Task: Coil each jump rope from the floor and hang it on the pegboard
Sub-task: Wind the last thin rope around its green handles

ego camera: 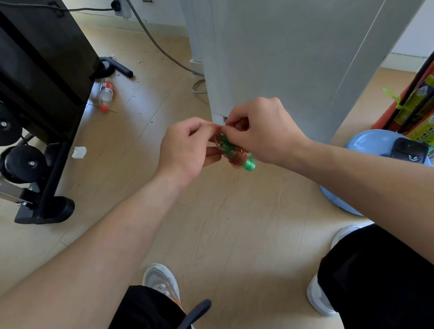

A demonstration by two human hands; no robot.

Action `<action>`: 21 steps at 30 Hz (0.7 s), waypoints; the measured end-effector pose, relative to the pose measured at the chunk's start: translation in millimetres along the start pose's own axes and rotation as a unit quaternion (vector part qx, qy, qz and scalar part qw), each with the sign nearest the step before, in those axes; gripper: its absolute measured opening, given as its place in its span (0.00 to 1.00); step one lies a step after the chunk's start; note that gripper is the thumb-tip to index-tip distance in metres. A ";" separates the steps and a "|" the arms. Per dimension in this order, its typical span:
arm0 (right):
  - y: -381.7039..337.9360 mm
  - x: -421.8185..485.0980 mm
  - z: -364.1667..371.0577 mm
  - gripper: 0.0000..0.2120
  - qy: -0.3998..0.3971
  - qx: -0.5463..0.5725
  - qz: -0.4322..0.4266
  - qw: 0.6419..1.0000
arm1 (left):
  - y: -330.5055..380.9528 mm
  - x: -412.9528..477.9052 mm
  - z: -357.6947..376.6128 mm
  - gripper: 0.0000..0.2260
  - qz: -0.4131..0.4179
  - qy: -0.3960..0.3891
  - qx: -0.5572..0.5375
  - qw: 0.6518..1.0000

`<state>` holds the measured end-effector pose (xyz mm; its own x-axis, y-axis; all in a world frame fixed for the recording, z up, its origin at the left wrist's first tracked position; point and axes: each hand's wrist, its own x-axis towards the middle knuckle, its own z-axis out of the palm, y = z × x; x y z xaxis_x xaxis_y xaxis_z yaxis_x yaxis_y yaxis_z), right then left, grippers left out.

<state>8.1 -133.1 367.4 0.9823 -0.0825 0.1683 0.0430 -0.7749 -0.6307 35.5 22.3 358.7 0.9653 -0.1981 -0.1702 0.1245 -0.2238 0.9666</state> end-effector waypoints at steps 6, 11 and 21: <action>9.4 2.9 -0.4 0.05 0.002 0.035 0.028 0.999 | -4.9 1.6 -2.0 0.05 -0.002 -0.049 -0.034 0.998; 11.3 1.0 -0.2 0.04 -0.011 0.076 0.039 0.996 | -6.6 0.4 2.0 0.05 0.002 -0.018 -0.049 0.999; 17.1 1.7 -5.9 0.06 -0.074 0.123 0.065 0.987 | -5.4 -0.1 2.7 0.04 0.002 -0.055 -0.029 0.998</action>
<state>9.4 -150.2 361.4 0.9975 -0.0653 -0.0274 -0.0606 -0.5864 -0.8078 34.2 21.0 353.0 0.9351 -0.3028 -0.1839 0.1377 -0.1676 0.9762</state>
